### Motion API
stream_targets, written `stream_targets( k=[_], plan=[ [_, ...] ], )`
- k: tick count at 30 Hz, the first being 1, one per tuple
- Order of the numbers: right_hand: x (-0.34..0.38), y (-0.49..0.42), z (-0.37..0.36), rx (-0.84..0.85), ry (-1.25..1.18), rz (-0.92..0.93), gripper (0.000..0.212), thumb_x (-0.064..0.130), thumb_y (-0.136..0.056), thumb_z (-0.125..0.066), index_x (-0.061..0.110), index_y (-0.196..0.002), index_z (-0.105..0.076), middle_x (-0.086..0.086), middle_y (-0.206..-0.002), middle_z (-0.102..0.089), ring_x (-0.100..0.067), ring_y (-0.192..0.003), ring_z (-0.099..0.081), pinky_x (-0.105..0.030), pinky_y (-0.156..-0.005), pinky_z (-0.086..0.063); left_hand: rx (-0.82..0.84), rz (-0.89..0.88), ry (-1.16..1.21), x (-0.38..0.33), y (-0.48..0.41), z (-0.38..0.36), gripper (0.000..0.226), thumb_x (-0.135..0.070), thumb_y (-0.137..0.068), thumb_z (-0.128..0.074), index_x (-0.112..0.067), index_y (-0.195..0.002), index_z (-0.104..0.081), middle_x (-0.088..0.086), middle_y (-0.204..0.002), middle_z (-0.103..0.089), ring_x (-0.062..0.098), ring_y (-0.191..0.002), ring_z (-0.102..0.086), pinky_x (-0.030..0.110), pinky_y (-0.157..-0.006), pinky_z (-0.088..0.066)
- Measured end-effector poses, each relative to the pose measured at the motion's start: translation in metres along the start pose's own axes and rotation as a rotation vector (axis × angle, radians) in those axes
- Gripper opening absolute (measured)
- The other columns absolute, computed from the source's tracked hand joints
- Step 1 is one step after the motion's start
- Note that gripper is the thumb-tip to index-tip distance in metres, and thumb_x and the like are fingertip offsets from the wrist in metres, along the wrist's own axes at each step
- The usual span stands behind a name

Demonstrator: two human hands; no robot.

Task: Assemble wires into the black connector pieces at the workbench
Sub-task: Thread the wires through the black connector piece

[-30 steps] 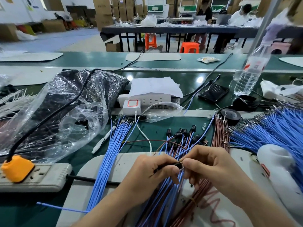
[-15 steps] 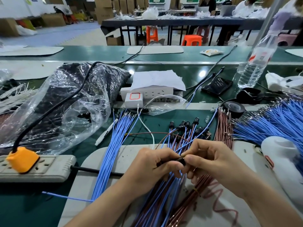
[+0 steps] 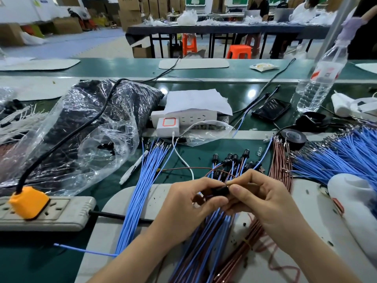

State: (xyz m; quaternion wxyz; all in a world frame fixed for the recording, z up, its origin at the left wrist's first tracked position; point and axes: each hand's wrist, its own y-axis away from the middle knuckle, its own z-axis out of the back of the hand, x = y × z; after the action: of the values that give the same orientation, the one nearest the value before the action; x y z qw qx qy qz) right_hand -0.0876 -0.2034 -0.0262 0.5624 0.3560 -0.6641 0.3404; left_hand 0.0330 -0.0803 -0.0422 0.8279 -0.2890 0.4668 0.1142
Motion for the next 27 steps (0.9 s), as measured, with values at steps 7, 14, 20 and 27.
stream_targets(
  k=[7, 14, 20, 27],
  plan=[
    [0.000, 0.000, 0.003, 0.032, 0.143, 0.069, 0.011, 0.015, -0.076, -0.063, 0.005, -0.082, -0.063, -0.019, -0.073, -0.071, -0.029, -0.065, -0.071, -0.027, -0.060, -0.057, 0.025, -0.018, -0.038, 0.002, 0.000, 0.002, 0.017, -0.023, -0.083, -0.064, -0.030, -0.098, -0.069, -0.023, -0.078, -0.068, -0.006, -0.070, -0.061, 0.008, -0.067, -0.042],
    [-0.001, 0.001, 0.010, 0.044, 0.300, 0.123, 0.009, 0.001, -0.078, -0.070, 0.009, -0.079, -0.067, -0.011, -0.075, -0.071, -0.016, -0.069, -0.069, -0.019, -0.067, -0.053, 0.020, -0.064, -0.092, 0.004, 0.001, 0.003, 0.019, -0.028, -0.085, -0.063, -0.022, -0.101, -0.071, -0.025, -0.072, -0.064, -0.006, -0.066, -0.060, 0.006, -0.065, -0.040],
    [0.004, 0.001, 0.006, 0.044, 0.215, 0.108, 0.015, 0.014, -0.073, -0.066, 0.002, -0.082, -0.067, -0.014, -0.068, -0.070, -0.018, -0.057, -0.066, -0.022, -0.057, -0.053, 0.050, -0.042, -0.059, 0.004, 0.001, 0.004, 0.022, -0.026, -0.083, -0.065, -0.024, -0.105, -0.070, -0.014, -0.083, -0.072, -0.003, -0.073, -0.065, 0.012, -0.070, -0.047],
    [0.005, 0.003, 0.007, 0.072, 0.221, 0.045, 0.013, 0.010, -0.071, -0.068, 0.002, -0.080, -0.064, -0.013, -0.070, -0.071, -0.019, -0.063, -0.069, -0.022, -0.062, -0.055, 0.055, 0.016, 0.010, 0.005, 0.003, 0.003, 0.013, -0.031, -0.082, -0.065, -0.028, -0.094, -0.070, -0.015, -0.073, -0.069, 0.002, -0.067, -0.066, 0.026, -0.068, -0.056]
  ],
)
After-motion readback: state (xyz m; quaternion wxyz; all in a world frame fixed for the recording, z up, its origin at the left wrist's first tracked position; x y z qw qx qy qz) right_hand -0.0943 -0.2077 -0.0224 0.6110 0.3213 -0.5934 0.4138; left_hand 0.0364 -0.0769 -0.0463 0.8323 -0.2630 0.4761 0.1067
